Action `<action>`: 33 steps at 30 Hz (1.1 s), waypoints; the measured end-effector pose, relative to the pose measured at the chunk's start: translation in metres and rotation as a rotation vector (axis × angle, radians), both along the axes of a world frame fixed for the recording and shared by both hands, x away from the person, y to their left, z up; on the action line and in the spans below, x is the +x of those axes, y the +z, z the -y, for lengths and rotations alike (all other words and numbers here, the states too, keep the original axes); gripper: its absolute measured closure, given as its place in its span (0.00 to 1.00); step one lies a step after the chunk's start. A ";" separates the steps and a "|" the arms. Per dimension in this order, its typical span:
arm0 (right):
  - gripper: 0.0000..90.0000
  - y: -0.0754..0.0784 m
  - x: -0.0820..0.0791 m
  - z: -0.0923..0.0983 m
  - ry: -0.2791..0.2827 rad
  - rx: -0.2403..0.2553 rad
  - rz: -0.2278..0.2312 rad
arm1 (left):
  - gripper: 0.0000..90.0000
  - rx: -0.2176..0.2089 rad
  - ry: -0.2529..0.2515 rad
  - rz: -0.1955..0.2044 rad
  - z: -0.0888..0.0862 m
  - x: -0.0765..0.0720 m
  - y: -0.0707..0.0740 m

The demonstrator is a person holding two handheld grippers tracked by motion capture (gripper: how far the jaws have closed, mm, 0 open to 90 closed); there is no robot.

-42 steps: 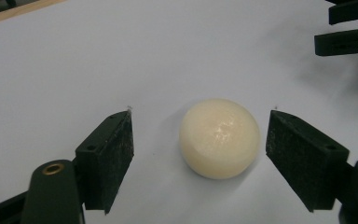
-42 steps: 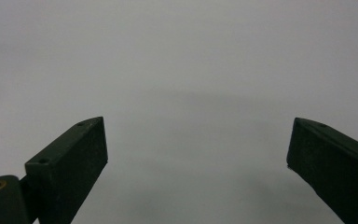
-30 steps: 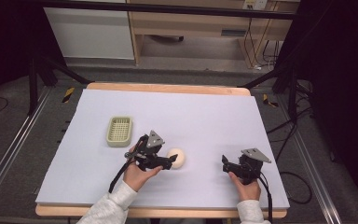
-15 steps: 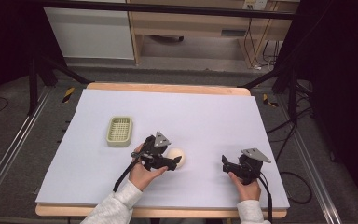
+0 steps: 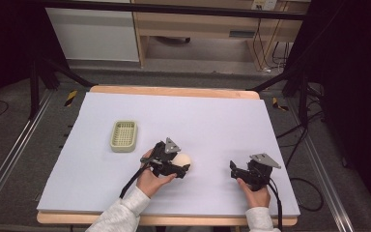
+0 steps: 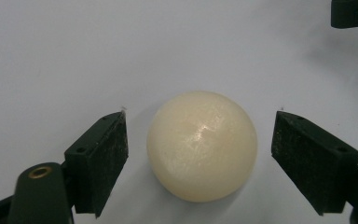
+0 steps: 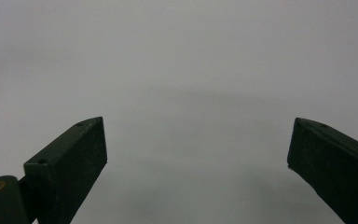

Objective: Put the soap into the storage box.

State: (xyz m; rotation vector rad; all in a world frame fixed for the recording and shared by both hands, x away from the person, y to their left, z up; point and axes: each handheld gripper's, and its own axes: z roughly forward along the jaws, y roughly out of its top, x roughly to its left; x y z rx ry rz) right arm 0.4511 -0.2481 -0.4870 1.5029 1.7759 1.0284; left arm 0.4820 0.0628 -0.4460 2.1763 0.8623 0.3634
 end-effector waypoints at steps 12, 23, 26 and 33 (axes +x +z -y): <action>0.06 0.000 0.000 0.000 0.002 -0.001 -0.001 | 0.22 0.028 -0.003 -0.027 0.008 0.005 -0.009; 0.06 0.000 0.000 0.000 0.001 -0.001 -0.002 | 0.24 0.046 -0.001 -0.047 0.014 0.008 -0.017; 0.06 0.000 0.000 0.000 0.002 -0.001 -0.003 | 0.25 0.053 0.004 -0.048 0.014 0.009 -0.018; 0.06 0.000 0.000 0.000 0.002 -0.001 -0.002 | 0.26 0.059 0.010 -0.053 0.016 0.010 -0.020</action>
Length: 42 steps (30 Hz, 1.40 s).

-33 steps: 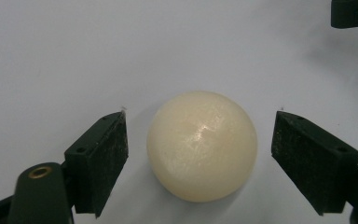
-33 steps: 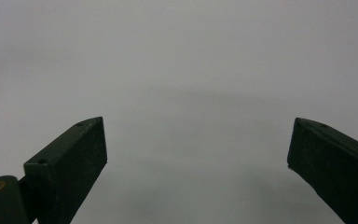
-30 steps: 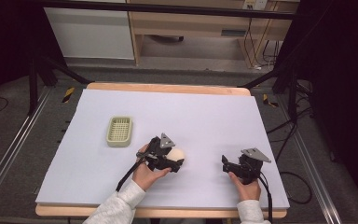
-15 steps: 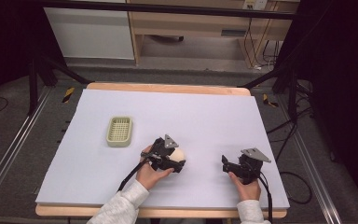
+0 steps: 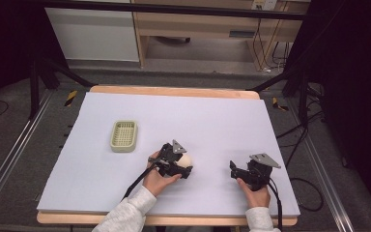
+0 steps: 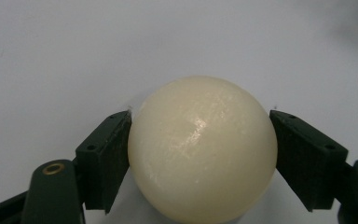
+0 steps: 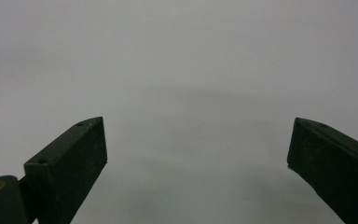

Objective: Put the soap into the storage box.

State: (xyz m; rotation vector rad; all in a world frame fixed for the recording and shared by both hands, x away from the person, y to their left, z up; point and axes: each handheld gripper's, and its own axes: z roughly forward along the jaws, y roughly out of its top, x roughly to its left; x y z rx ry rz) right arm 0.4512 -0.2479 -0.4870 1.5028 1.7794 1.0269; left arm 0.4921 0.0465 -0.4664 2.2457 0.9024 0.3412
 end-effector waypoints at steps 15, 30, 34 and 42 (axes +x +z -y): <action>0.06 0.000 0.000 0.000 0.000 -0.001 0.001 | 0.27 0.008 0.004 0.006 0.001 -0.001 0.000; 0.06 0.000 0.000 0.000 0.002 0.000 0.001 | 0.27 -0.003 0.000 0.010 -0.006 -0.003 0.008; 0.06 0.000 0.000 0.000 0.002 0.001 0.001 | 0.27 -0.005 -0.002 0.010 -0.009 -0.005 0.011; 0.06 0.000 0.000 0.000 0.003 -0.002 0.003 | 0.27 -0.013 -0.001 0.024 -0.021 -0.010 0.022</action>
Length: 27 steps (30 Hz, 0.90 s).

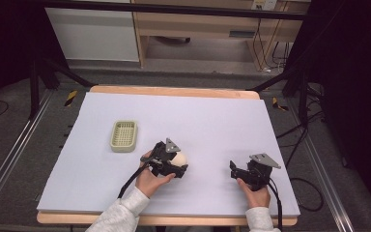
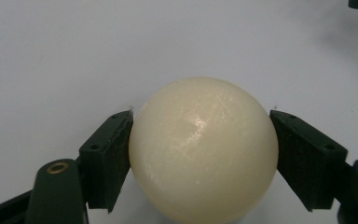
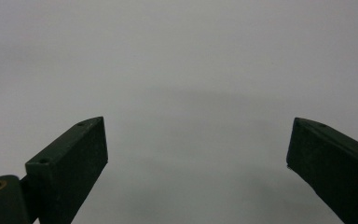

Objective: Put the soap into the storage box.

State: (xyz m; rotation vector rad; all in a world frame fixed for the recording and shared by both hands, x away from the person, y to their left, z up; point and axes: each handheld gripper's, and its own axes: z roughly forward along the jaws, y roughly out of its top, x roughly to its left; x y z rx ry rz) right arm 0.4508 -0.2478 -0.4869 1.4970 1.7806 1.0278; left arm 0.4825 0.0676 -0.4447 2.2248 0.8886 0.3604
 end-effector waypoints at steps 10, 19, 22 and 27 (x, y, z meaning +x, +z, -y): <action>0.06 0.000 0.000 0.000 0.000 0.000 0.000 | 0.27 -0.001 0.009 0.012 -0.016 -0.003 0.010; 0.06 0.000 0.000 0.000 0.001 0.004 -0.002 | 0.27 -0.013 0.035 0.020 -0.038 0.000 0.019; 0.06 0.000 0.000 0.000 0.000 0.005 -0.002 | 0.27 -0.007 0.040 0.025 -0.042 0.001 0.020; 0.06 0.000 0.000 0.000 0.001 0.002 0.000 | 0.27 -0.003 0.059 0.022 -0.057 0.001 0.019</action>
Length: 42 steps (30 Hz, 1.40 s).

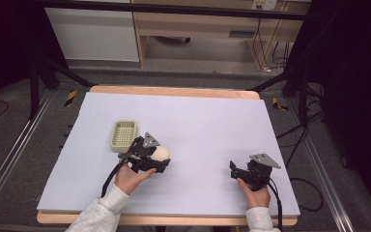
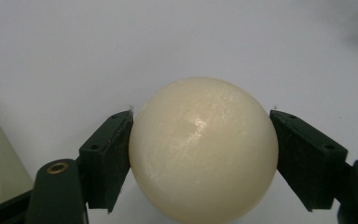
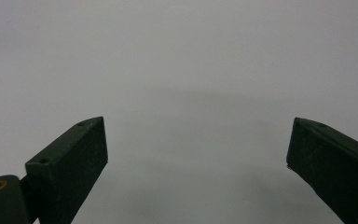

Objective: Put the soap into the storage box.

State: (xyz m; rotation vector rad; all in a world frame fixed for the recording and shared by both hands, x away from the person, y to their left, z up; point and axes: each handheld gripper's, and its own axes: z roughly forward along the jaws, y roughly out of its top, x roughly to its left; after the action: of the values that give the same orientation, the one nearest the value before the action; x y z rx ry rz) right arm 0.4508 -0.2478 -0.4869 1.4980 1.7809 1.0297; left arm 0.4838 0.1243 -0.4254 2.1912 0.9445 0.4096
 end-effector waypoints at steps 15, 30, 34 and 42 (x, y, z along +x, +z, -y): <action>0.06 0.000 0.000 0.000 0.002 0.003 -0.003 | 0.27 -0.028 0.061 0.021 -0.033 0.007 0.010; 0.06 0.000 0.001 0.001 0.005 0.007 -0.007 | 0.27 -0.059 0.143 0.032 -0.060 0.022 0.016; 0.06 0.000 0.001 0.000 0.005 0.005 -0.007 | 0.27 -0.060 0.159 0.033 -0.066 0.026 0.018; 0.06 0.000 0.001 0.000 0.005 0.005 -0.008 | 0.27 -0.071 0.187 0.036 -0.073 0.036 0.019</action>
State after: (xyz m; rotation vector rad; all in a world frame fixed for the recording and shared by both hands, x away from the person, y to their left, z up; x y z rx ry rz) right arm 0.4517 -0.2482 -0.4871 1.5031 1.7898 1.0324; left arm 0.5193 0.1977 -0.4061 2.0324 1.1317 0.4944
